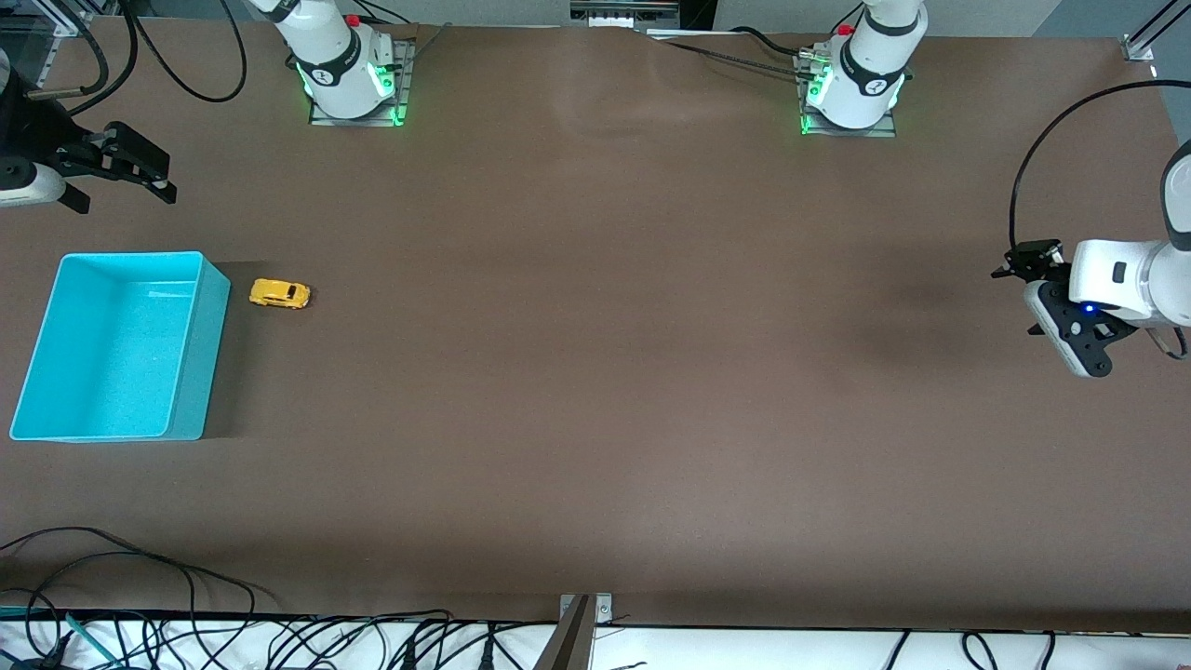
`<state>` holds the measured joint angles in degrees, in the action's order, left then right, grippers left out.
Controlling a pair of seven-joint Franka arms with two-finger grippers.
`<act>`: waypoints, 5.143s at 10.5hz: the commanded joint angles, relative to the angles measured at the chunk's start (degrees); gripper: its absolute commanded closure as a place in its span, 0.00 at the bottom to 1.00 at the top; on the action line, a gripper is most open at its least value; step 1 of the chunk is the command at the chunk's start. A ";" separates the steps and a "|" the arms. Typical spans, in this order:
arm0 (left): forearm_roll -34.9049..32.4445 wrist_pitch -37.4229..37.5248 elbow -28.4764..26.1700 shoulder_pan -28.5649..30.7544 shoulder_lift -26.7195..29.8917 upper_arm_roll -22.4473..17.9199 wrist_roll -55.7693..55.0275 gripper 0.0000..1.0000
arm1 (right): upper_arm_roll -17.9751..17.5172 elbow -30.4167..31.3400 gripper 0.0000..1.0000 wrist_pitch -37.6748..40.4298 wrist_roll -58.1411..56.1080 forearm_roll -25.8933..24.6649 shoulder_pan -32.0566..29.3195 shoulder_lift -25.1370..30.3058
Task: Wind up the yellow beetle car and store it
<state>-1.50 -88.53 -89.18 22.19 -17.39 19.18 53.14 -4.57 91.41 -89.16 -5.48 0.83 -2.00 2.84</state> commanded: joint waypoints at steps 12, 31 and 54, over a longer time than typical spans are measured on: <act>2.73 4.33 -0.28 -20.33 14.92 -8.54 -52.71 0.00 | -0.09 0.86 0.00 -4.61 -1.20 -1.35 0.94 -9.96; 2.82 1.60 -3.10 -22.37 17.39 -14.43 -55.42 0.00 | 0.53 38.58 0.00 -43.21 -40.71 -3.46 -1.25 -7.50; 3.43 1.69 -3.01 -21.58 17.39 -14.17 -54.99 0.00 | 1.76 52.82 0.00 -66.14 -76.26 -3.11 -8.99 -15.06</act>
<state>1.34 -87.47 -93.14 0.14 0.27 4.83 -1.92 -2.71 142.32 -153.48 -80.18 -2.03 -10.10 -13.45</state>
